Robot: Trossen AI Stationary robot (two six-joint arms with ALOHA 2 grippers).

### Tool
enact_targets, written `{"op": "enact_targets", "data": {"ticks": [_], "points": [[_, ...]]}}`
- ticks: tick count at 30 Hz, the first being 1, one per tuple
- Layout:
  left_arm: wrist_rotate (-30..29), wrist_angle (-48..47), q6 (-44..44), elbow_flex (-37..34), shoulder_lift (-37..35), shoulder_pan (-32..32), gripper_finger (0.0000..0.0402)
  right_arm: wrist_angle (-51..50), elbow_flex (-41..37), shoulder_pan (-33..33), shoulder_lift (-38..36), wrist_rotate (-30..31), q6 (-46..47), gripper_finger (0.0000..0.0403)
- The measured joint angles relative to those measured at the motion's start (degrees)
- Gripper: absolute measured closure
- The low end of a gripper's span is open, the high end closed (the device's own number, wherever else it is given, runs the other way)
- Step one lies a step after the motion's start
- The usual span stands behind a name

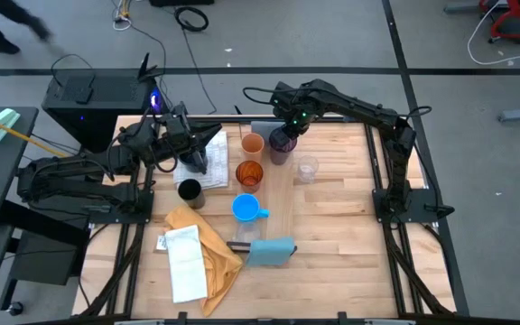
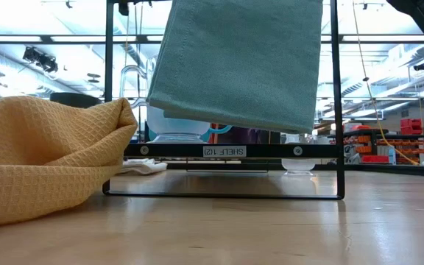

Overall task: Stack small to large cups/mugs on shelf
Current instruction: Put the purple cup on the shelf

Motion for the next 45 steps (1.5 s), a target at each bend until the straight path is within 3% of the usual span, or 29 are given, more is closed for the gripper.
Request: {"op": "enact_targets", "data": {"ticks": [28, 36, 45], "points": [[-0.02, 0.00, 0.07, 0.00, 0.00, 0.01, 0.0355, 0.03, -0.12, 0.21, -0.01, -0.41, 0.09, 0.0345], [0.00, 0.00, 0.07, 0.00, 0.00, 0.02, 0.0362, 2.00, -6.27, 1.44, -0.09, -0.30, 0.42, 0.0345], [0.00, -0.02, 0.09, 0.00, 0.00, 0.02, 0.0354, 4.74, -5.22, 1.36, -1.29, 1.46, -0.59, 0.0345]]}}
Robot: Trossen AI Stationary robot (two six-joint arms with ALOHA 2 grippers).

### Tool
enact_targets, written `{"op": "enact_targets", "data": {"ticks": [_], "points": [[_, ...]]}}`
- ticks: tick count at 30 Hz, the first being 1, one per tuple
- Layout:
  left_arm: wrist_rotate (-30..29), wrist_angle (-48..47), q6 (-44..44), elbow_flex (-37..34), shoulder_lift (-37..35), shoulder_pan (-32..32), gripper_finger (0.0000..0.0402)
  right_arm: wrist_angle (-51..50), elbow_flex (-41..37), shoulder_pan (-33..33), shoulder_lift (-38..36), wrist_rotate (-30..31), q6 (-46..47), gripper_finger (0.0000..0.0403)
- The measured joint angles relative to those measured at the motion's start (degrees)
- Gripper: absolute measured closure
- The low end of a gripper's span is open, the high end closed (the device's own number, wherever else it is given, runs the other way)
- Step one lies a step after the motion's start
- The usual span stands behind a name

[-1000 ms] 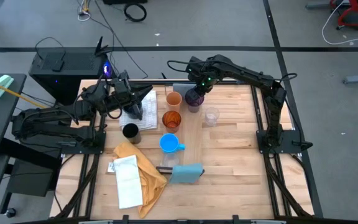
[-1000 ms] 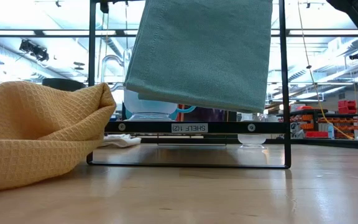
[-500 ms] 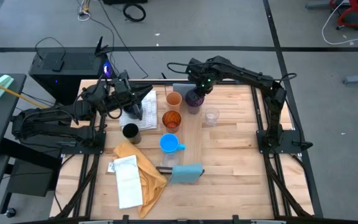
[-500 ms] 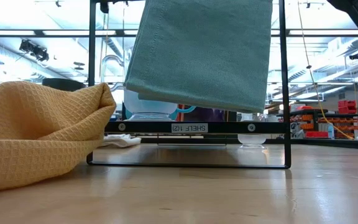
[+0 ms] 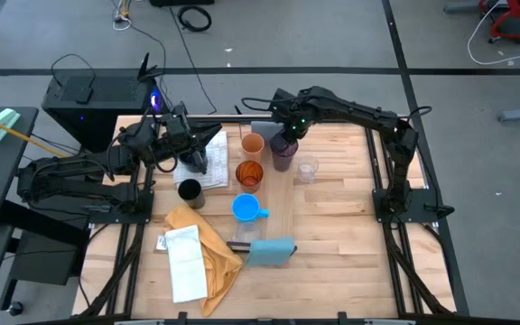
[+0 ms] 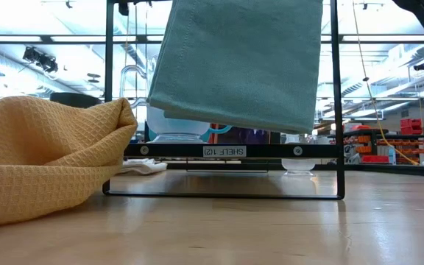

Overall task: Stack small to large cups/mugs on shelf
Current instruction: Put the purple cup on the shelf, then put the black cup on the shelf

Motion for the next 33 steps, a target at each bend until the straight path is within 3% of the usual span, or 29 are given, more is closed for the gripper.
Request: {"op": "enact_targets", "data": {"ticks": [10, 22, 33], "points": [[-0.42, -0.02, 0.04, 0.00, -0.01, -0.01, 0.0356, 0.55, 0.06, -0.12, -0.66, -1.49, -1.72, 0.0344], [-0.42, -0.11, 0.04, 0.00, 0.00, -0.01, 0.0360, -0.05, 0.06, -0.39, -0.85, -2.03, -0.89, 0.0279], [-0.42, -0.33, 0.02, 0.00, 0.00, 0.00, 0.0352, -0.38, 0.21, -0.86, -4.57, -2.07, -0.30, 0.0272]]}}
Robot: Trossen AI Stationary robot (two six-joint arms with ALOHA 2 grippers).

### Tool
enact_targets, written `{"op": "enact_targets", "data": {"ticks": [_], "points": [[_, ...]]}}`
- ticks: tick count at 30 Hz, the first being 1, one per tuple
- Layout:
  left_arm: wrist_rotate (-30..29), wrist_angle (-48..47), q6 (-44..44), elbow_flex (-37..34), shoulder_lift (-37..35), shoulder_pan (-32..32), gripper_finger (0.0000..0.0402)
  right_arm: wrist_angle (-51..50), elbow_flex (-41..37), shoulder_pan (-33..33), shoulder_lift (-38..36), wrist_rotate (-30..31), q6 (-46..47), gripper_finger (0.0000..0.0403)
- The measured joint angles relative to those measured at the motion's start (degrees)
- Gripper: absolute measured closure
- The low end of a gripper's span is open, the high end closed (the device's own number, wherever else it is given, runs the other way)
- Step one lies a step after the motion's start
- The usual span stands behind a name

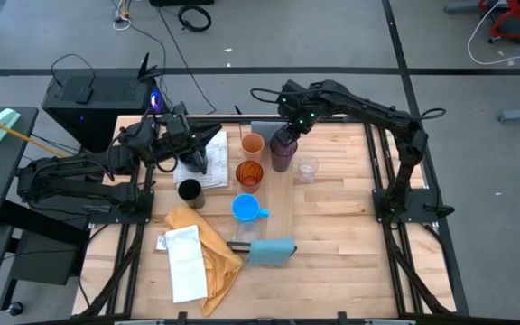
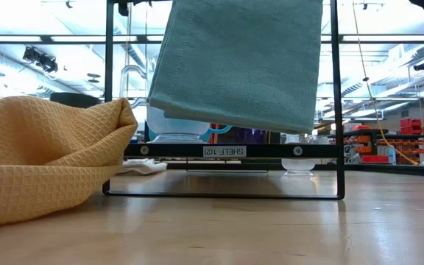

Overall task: Stack small to large cups/mugs on shelf
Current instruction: Put the black cup on the shelf

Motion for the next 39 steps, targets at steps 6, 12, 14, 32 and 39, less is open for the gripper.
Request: {"op": "enact_targets", "data": {"ticks": [6, 12, 14, 32, 39], "points": [[0.00, 0.00, 0.00, 0.00, 0.00, -0.02, 0.0351, 1.60, 0.02, -0.60, -3.35, -0.05, 0.77, 0.0272], [0.00, 0.04, 0.00, 0.00, 0.00, -0.01, 0.0353, 1.32, 0.02, -0.77, -8.29, -0.05, 1.18, 0.0272], [0.00, 0.04, -0.05, 0.00, 0.00, 0.00, 0.0351, -0.38, 0.05, -0.40, -10.53, -0.08, 0.03, 0.0272], [0.00, 0.07, -0.04, 0.00, 0.00, -0.07, 0.0345, 1.70, -25.12, 6.44, -34.56, 5.16, 11.24, 0.0273], [0.00, -2.61, -0.94, 0.00, -0.02, -0.07, 0.0346, 7.31, -35.06, 11.35, -41.96, 5.36, 18.04, 0.0273]]}}
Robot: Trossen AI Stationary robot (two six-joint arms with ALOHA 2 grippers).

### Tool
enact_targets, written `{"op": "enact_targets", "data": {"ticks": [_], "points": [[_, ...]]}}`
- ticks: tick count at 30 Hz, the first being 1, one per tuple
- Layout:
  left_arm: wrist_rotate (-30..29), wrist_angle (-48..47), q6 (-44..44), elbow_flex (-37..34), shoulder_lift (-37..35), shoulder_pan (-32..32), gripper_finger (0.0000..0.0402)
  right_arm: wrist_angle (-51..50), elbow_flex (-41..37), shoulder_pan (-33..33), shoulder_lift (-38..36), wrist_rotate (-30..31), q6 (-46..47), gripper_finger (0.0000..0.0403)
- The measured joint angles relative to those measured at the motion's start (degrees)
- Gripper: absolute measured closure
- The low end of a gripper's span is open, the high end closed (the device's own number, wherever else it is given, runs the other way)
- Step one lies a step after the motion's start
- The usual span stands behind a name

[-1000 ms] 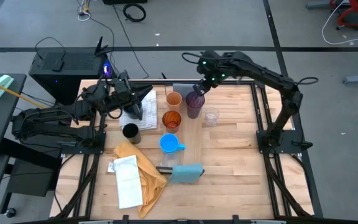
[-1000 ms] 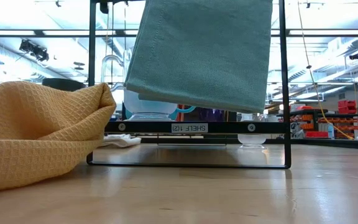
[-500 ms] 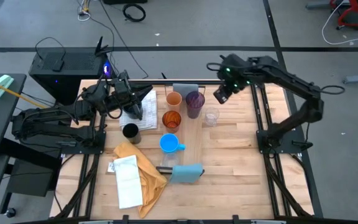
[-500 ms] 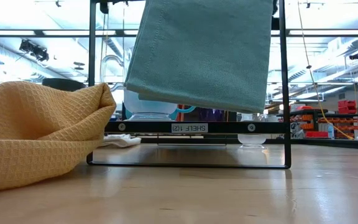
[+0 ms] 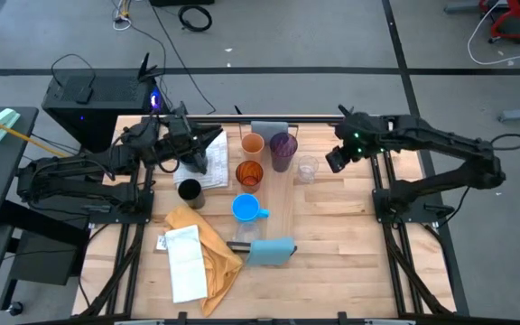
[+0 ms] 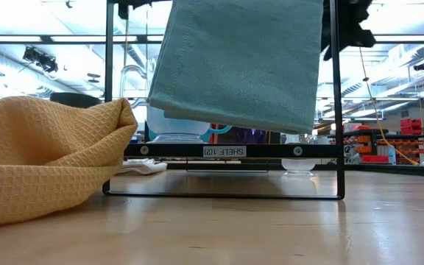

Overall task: Stack small to large cups/mugs on shelf
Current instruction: Put the black cup on the shelf

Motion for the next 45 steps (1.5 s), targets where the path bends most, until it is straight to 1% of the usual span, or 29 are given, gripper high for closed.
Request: {"op": "enact_targets", "data": {"ticks": [4, 6, 8, 10, 11, 14, 16, 18, 20, 22, 24, 27, 30, 34, 42, 45], "points": [[0.02, -6.03, -4.85, 0.00, 0.00, 0.00, 0.0341, 0.06, -2.54, 2.60, -2.18, 1.87, 2.08, 0.0273], [0.10, -9.52, -10.12, 0.00, -0.03, -0.20, 0.0338, 0.01, -3.12, 3.43, -2.69, 2.64, 2.70, 0.0273], [0.79, -14.55, -17.24, 0.04, -0.75, -0.38, 0.0336, -0.08, -3.19, 4.05, -2.84, 2.88, 2.98, 0.0273], [1.01, -24.68, -24.68, 2.23, -1.16, -0.33, 0.0336, -0.04, -3.19, 4.54, -2.82, 2.94, 2.97, 0.0273], [1.03, -31.48, -27.07, 4.09, -1.26, -0.33, 0.0337, -0.05, -3.19, 4.67, -2.80, 2.95, 2.96, 0.0273], [0.96, -51.31, -29.41, 11.65, -0.82, -0.40, 0.0347, -0.02, -3.19, 5.24, -2.65, 3.58, 2.75, 0.0273], [1.08, -61.64, -29.60, 16.44, -0.09, -0.44, 0.0354, 0.12, -3.19, 5.32, -2.64, 4.17, 2.17, 0.0273], [2.01, -68.64, -29.62, 20.67, 0.80, -0.44, 0.0359, 0.13, -3.19, 5.30, -2.66, 4.21, 1.76, 0.0273], [4.39, -74.10, -29.63, 23.99, 1.69, -0.42, 0.0363, 0.23, -3.19, 5.30, -2.64, 4.24, 0.83, 0.0273], [7.22, -80.25, -30.08, 25.94, 2.90, -0.44, 0.0364, 0.28, -3.19, 5.30, -2.64, 4.23, -0.17, 0.0273], [10.24, -85.34, -31.55, 26.42, 4.44, -0.60, 0.0364, 0.31, -3.19, 5.30, -2.64, 4.21, -0.40, 0.0274], [13.71, -90.50, -32.78, 25.46, 6.51, -1.84, 0.0356, 0.31, -3.19, 5.30, -2.64, 4.22, -0.48, 0.0278], [14.31, -93.35, -36.18, 24.57, 8.75, -3.00, 0.0342, 0.31, -3.19, 5.32, -2.64, 4.21, -0.61, 0.0283], [14.12, -97.56, -44.35, 22.85, 11.83, -2.31, 0.0321, 0.31, -3.19, 5.32, -2.62, 4.18, -0.93, 0.0291], [13.99, -93.88, -47.41, 18.34, 15.93, -1.98, 0.0264, 0.31, -3.16, 5.32, -2.62, 4.13, -2.11, 0.0302], [11.49, -93.44, -50.04, 17.73, 16.83, -1.97, 0.0242, 0.31, -3.16, 5.32, -2.62, 4.12, -2.15, 0.0302]]}}
